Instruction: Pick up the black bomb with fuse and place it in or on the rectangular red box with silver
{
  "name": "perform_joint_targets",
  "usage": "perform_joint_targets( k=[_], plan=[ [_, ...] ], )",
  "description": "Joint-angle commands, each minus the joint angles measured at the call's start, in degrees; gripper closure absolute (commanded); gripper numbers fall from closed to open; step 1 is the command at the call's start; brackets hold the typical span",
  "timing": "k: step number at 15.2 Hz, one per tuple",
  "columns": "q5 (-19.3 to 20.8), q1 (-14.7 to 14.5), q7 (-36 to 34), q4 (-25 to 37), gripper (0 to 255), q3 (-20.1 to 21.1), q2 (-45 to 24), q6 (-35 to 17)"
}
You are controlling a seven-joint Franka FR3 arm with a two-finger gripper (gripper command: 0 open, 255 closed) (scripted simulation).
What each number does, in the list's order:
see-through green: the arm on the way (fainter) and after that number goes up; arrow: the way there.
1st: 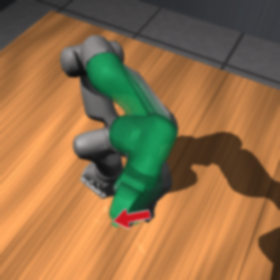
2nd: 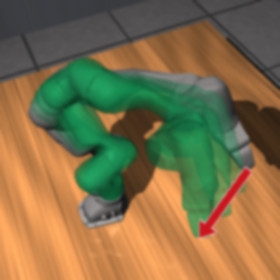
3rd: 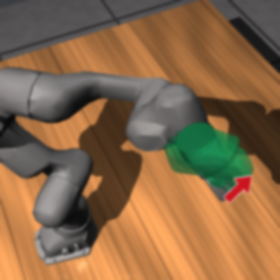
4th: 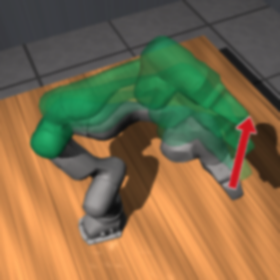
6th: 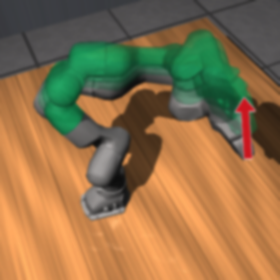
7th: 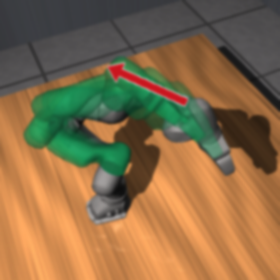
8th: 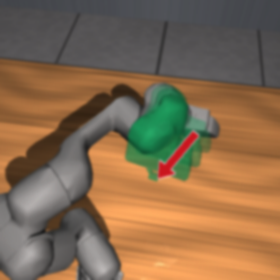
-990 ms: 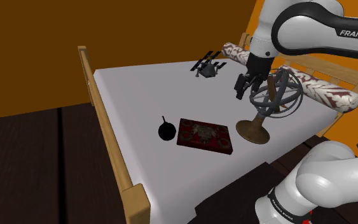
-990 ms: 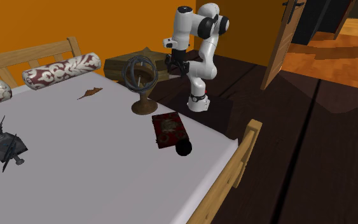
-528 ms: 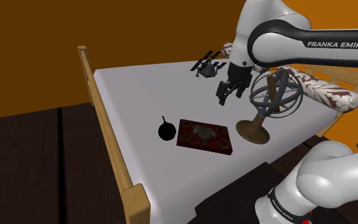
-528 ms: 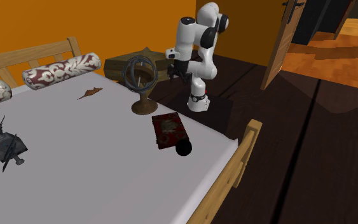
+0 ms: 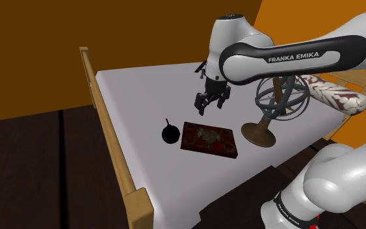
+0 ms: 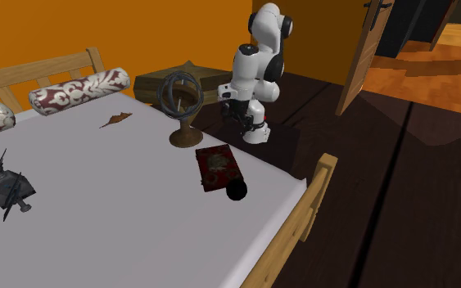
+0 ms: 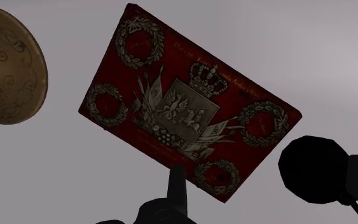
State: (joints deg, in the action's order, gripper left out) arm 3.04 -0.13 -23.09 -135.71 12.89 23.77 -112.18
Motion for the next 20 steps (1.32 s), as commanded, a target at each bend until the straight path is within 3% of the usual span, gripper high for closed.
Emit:
perform_joint_targets(
  k=[1,13,20],
  plan=[
    [0.3,0.0,-2.6,1.9,0,1.5,-4.4,-2.6],
    [8.1,-1.5,-18.4,17.6,0,6.9,-30.5,-11.9],
    [9.7,-1.6,-19.6,16.0,0,6.3,-33.2,-16.0]
  ],
)
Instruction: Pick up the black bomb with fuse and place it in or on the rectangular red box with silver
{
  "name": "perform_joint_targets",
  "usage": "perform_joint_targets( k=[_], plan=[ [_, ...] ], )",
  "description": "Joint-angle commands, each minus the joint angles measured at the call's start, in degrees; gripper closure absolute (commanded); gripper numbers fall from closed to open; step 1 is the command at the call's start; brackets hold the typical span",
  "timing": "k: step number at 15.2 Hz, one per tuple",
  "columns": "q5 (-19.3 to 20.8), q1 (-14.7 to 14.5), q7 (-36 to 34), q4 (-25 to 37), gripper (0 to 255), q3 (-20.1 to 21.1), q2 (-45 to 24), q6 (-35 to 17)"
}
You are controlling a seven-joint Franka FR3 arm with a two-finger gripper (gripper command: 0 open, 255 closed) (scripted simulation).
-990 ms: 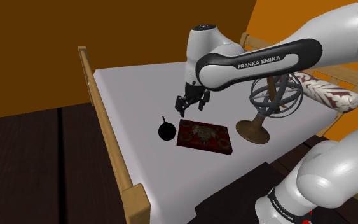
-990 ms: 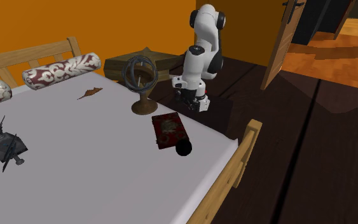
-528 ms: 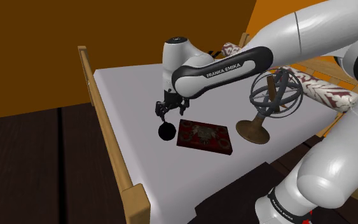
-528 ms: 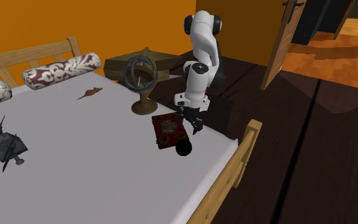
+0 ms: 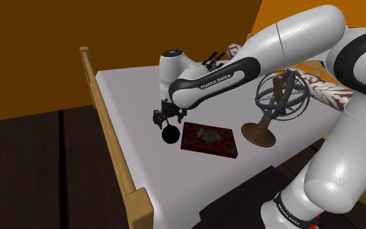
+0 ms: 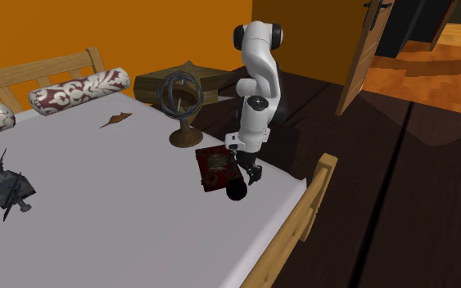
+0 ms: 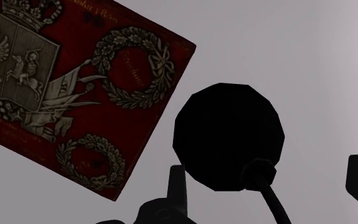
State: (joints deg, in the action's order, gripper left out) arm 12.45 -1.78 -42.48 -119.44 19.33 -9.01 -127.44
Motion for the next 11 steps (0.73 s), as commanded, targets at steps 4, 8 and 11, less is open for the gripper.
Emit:
perform_joint_targets(
  k=[4,8,11],
  plan=[
    [0.8,0.0,-0.5,-0.7,0,-0.2,-1.2,-1.8],
    [0.8,0.0,-0.5,-0.7,0,-0.2,-1.2,-1.8],
    [0.8,0.0,-0.5,-0.7,255,-0.2,-1.2,-1.8]
  ],
)
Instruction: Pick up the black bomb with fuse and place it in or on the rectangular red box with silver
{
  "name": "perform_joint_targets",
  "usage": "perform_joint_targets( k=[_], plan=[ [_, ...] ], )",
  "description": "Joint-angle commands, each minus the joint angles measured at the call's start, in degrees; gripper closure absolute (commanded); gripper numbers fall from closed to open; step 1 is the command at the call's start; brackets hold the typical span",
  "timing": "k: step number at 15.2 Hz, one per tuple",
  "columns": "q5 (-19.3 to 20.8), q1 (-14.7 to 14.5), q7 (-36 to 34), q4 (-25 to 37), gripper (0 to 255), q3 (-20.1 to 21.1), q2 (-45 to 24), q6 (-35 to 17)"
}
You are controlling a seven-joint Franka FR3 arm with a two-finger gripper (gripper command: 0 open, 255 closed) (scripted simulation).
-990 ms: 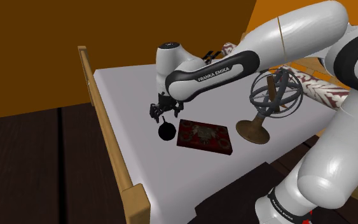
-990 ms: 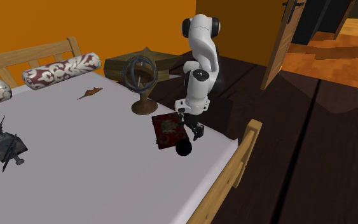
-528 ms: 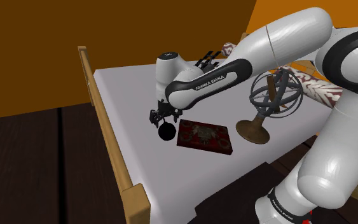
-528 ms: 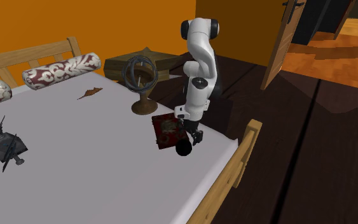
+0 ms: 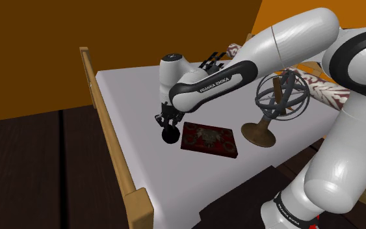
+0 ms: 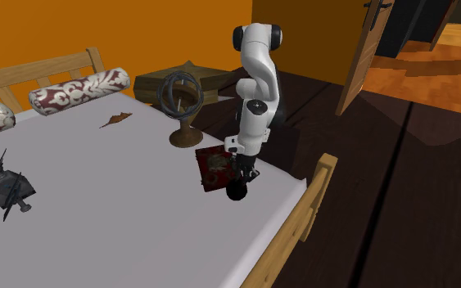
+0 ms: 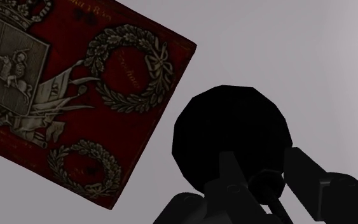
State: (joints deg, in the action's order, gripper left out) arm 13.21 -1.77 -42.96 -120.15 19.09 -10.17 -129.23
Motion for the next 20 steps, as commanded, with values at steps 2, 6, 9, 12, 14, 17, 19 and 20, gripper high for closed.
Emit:
perform_joint_targets(
  k=[2,6,9,12,14,17,19,20],
  plan=[
    [0.0,0.0,0.0,0.0,255,0.0,0.0,0.0],
    [0.0,0.0,0.0,0.0,255,0.0,0.0,0.0],
    [-0.3,0.0,0.3,0.3,255,0.1,0.5,0.7],
    [-1.1,0.2,1.0,1.1,255,0.2,1.7,2.7],
    [-1.7,0.2,1.5,1.8,255,0.3,2.5,4.0],
    [-2.4,0.3,2.1,2.8,255,0.5,3.7,6.1],
    [-2.8,0.3,2.6,3.6,255,0.5,4.4,7.5],
    [-3.0,0.4,2.8,4.0,255,0.5,4.7,8.2]
  ],
)
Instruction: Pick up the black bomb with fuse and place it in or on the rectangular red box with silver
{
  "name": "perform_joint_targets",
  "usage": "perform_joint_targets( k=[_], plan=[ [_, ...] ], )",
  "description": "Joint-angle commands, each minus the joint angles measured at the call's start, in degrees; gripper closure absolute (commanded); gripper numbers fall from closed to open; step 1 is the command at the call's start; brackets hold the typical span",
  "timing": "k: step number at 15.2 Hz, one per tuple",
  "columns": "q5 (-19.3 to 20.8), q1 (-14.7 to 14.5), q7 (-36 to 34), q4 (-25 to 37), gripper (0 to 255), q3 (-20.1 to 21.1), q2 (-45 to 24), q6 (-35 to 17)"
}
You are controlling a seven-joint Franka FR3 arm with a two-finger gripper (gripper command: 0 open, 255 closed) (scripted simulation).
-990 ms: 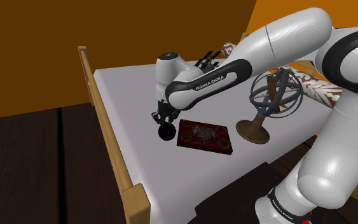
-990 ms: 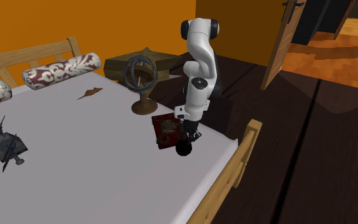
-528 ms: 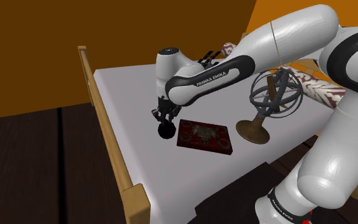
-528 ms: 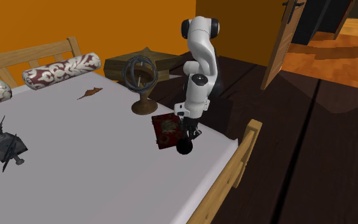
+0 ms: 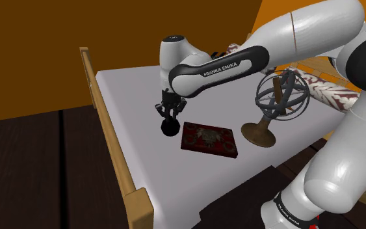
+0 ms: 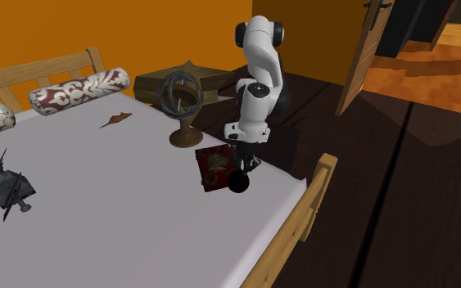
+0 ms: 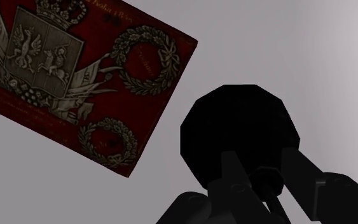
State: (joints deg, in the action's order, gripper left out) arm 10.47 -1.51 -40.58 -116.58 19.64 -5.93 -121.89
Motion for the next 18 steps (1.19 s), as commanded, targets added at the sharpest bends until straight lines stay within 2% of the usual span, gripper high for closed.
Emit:
perform_joint_targets(
  k=[1,12,18],
  plan=[
    [-0.5,0.1,0.6,0.8,255,0.0,0.8,1.5],
    [-2.1,0.2,2.3,6.0,255,0.1,3.4,9.0],
    [-5.8,3.1,10.3,-4.8,255,-3.4,14.9,8.3]
  ],
)
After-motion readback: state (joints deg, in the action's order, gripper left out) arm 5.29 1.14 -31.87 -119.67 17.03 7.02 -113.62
